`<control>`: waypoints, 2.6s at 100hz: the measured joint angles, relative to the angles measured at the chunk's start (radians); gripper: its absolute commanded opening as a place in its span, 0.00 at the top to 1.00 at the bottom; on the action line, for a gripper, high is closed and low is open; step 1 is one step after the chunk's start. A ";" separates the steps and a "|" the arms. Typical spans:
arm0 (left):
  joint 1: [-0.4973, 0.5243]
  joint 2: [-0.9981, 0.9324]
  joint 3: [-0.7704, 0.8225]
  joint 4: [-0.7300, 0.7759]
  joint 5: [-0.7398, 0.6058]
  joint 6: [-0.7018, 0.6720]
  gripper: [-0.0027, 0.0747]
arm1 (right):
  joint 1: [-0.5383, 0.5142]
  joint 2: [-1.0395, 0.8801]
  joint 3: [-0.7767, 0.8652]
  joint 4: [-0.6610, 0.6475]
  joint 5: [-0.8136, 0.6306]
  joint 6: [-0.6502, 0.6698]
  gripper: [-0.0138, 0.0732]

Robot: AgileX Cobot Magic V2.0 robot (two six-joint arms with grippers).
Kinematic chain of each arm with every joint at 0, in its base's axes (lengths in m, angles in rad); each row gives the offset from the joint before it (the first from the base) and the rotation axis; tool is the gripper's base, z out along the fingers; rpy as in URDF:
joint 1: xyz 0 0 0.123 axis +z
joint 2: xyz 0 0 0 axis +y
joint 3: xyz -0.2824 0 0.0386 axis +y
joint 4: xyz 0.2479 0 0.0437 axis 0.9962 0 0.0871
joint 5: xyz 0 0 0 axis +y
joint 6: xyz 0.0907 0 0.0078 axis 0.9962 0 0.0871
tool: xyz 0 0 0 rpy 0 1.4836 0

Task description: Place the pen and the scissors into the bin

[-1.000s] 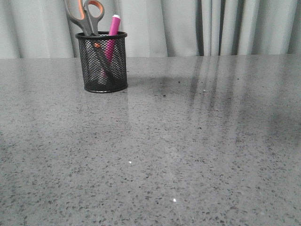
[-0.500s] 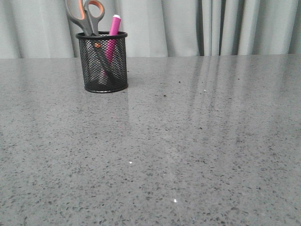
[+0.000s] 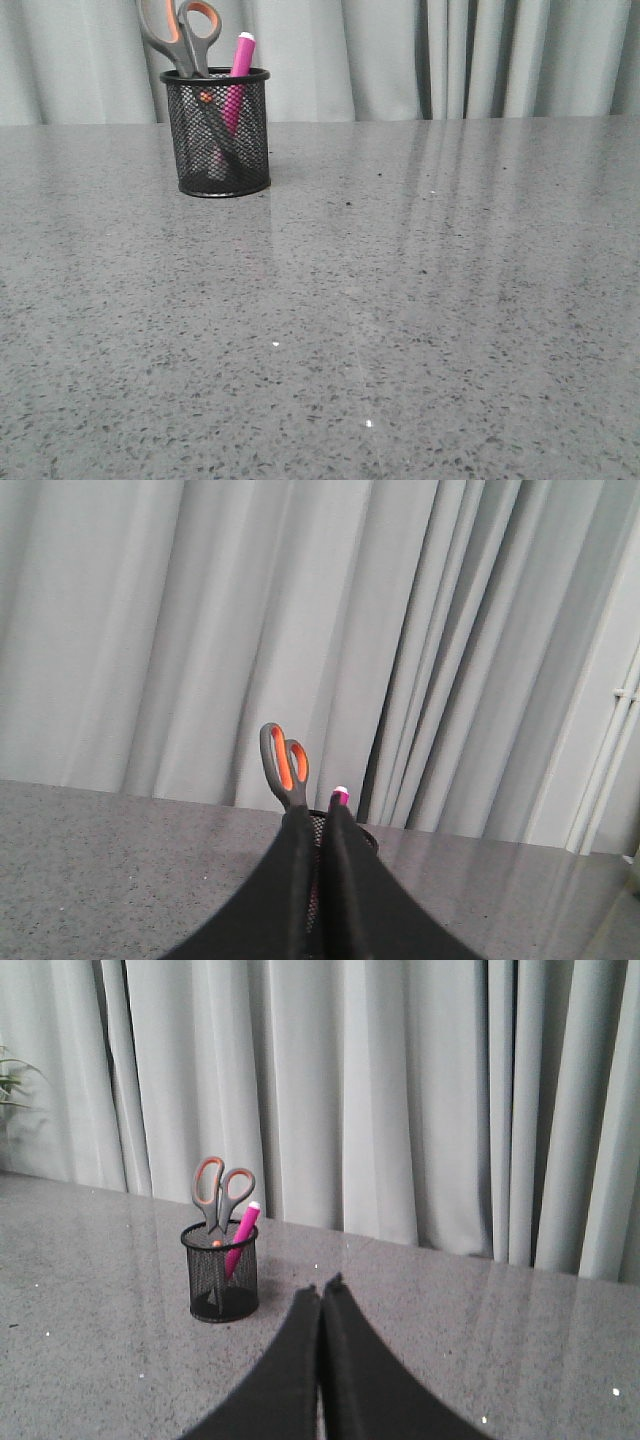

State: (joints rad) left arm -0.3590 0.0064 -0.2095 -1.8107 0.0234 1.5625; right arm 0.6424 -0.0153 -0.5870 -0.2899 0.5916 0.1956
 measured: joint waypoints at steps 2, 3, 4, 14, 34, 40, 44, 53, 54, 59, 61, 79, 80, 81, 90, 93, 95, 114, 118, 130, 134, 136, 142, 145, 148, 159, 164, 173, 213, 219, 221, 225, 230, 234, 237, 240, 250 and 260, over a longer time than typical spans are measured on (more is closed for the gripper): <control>0.000 0.000 0.000 0.000 0.003 0.000 0.99 | 0.000 0.000 0.003 0.002 0.002 0.000 0.92; 0.000 0.000 0.000 0.000 0.003 0.000 0.99 | 0.000 0.000 0.005 0.002 0.006 0.000 0.92; 0.000 0.000 0.000 0.000 0.003 0.000 0.99 | 0.000 0.000 0.007 0.004 0.005 0.000 0.92; 0.000 0.000 0.000 0.000 0.010 0.000 0.99 | 0.000 0.000 0.027 0.014 0.014 0.000 0.92; 0.000 0.000 0.000 0.000 0.010 0.000 0.99 | 0.000 0.000 0.064 0.018 0.020 0.000 0.92; 0.000 0.000 0.000 0.000 0.010 0.000 0.99 | 0.000 0.000 0.072 0.020 0.020 0.000 0.92; 0.000 0.000 0.000 0.000 0.010 0.000 0.99 | 0.000 0.000 0.077 0.020 0.022 0.000 0.92; 0.000 0.000 0.000 0.000 0.011 0.000 0.99 | 0.000 0.000 0.087 0.022 0.022 0.000 0.92; 0.000 0.000 0.000 0.000 0.011 0.000 0.99 | 0.000 0.000 0.089 0.022 0.022 0.000 0.92; 0.000 0.000 0.000 0.009 0.011 0.000 0.99 | 0.000 0.000 0.091 0.022 0.022 0.000 0.92; 0.000 0.000 0.000 0.020 0.011 0.000 0.99 | 0.000 0.000 0.091 0.022 0.022 0.000 0.92; 0.023 0.000 0.035 0.542 0.048 -0.114 0.99 | 0.000 0.000 0.099 0.023 0.022 0.000 0.92; 0.026 0.000 0.038 0.608 0.055 -0.155 0.99 | 0.000 0.000 0.099 0.023 0.022 0.000 0.92; 0.032 0.000 0.046 0.641 0.059 -0.178 0.99 | 0.000 0.000 0.099 0.023 0.022 0.000 0.92; 0.080 0.000 0.104 1.073 0.100 -0.562 0.99 | 0.000 0.000 0.099 0.023 0.022 0.000 0.92; 0.106 0.000 0.132 1.188 0.117 -0.690 0.99 | 0.000 0.000 0.099 0.023 0.022 0.000 0.92; 0.123 0.000 0.149 1.263 0.132 -0.781 0.99 | 0.000 0.000 0.099 0.023 0.022 0.000 0.92; 0.268 0.000 0.212 1.591 0.293 -1.276 0.99 | 0.000 0.000 0.100 0.024 0.022 0.000 0.92; 0.284 0.000 0.212 1.614 0.299 -1.305 0.99 | 0.000 0.000 0.100 0.024 0.022 0.000 0.92; 0.310 0.000 0.212 1.649 0.302 -1.338 0.99 | 0.000 0.000 0.100 0.024 0.022 0.000 0.92; 0.313 -0.002 0.212 1.651 0.302 -1.340 0.99 | 0.000 0.000 0.100 0.024 0.022 0.000 0.92; 0.313 -0.002 0.212 1.653 0.302 -1.342 0.99 | 0.000 0.000 0.100 0.024 0.022 0.000 0.92; 0.315 -0.004 0.212 1.654 0.302 -1.344 0.99 | 0.000 0.000 0.100 0.024 0.022 0.000 0.92; 0.315 -0.004 0.212 1.655 0.302 -1.344 0.99 | 0.000 0.000 0.100 0.024 0.022 0.000 0.92; 0.315 -0.004 0.212 1.655 0.302 -1.344 0.99 | 0.000 0.000 0.100 0.024 0.022 0.000 0.92; 0.315 -0.004 0.212 1.656 0.302 -1.344 0.99 | 0.000 0.000 0.100 0.024 0.022 0.000 0.92; 0.315 -0.004 0.212 1.656 0.302 -1.344 0.99 | 0.000 0.000 0.100 0.024 0.022 0.000 0.92; 0.315 -0.004 0.212 1.658 0.302 -1.344 0.99 | 0.000 0.000 0.100 0.024 0.022 0.000 0.92; 0.315 -0.004 0.212 1.658 0.302 -1.346 0.99 | -0.002 0.000 0.115 -0.013 0.022 0.000 0.92; 0.315 -0.004 0.212 1.658 0.302 -1.346 0.99 | -0.011 0.000 0.138 -0.062 0.002 0.000 0.92; 0.315 -0.004 0.212 1.658 0.302 -1.346 0.99 | -0.017 0.000 0.149 -0.070 -0.015 0.000 0.92; 0.315 -0.004 0.212 1.658 0.302 -1.346 0.99 | -0.029 0.000 0.176 -0.077 -0.059 0.000 0.92; 0.315 -0.004 0.212 1.658 0.302 -1.346 0.99 | -0.058 0.000 0.213 -0.077 -0.114 0.000 0.92; 0.315 -0.004 0.212 1.658 0.302 -1.346 0.99 | -0.084 0.003 0.250 -0.063 -0.153 0.000 0.92; 0.315 -0.004 0.212 1.658 0.302 -1.346 0.99 | -0.115 0.011 0.277 -0.040 -0.191 0.000 0.92; 0.315 -0.004 0.212 1.658 0.302 -1.346 0.99 | -0.143 0.022 0.306 -0.017 -0.222 0.000 0.92; 0.315 -0.004 0.212 1.658 0.302 -1.346 0.99 | -0.255 0.076 0.434 0.058 -0.362 -0.026 0.92; 0.315 -0.004 0.212 1.658 0.302 -1.346 0.99 | -0.365 0.121 0.549 0.088 -0.518 -0.051 0.92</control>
State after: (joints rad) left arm -0.0440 0.0024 0.0027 -0.1523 0.3257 0.2167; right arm 0.2774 0.1055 -0.0384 -0.2017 0.0733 0.1444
